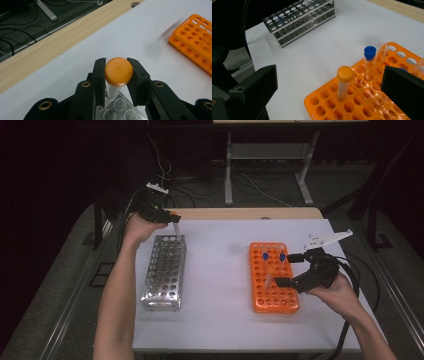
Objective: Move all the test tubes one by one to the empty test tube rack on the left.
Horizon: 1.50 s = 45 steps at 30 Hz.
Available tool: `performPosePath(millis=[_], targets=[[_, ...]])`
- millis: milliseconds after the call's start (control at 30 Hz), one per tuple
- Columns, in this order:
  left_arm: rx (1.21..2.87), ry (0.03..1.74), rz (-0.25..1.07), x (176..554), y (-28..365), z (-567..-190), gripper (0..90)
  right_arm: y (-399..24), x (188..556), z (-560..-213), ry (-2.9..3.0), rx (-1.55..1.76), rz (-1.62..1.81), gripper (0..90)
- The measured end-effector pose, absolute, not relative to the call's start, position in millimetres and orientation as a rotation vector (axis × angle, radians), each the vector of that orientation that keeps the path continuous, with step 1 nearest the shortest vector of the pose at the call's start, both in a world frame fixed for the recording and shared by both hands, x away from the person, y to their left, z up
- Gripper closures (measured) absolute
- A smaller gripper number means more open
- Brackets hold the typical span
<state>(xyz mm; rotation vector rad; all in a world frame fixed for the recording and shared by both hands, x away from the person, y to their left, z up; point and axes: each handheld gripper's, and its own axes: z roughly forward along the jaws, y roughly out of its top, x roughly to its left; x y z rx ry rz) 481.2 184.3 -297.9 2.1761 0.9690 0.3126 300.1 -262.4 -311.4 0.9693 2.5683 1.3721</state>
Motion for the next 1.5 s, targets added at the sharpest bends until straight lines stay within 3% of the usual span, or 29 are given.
performPosePath(millis=[1067,1500], targets=[[2.193,0.981,0.263,479.2,184.2,-341.8,67.7,-270.1,297.1,-343.8,2.613,1.020,1.335,0.3],[2.176,0.975,0.249,463.9,183.7,-325.1,44.4,-263.5,299.9,-362.4,2.665,1.027,1.273,0.3]])
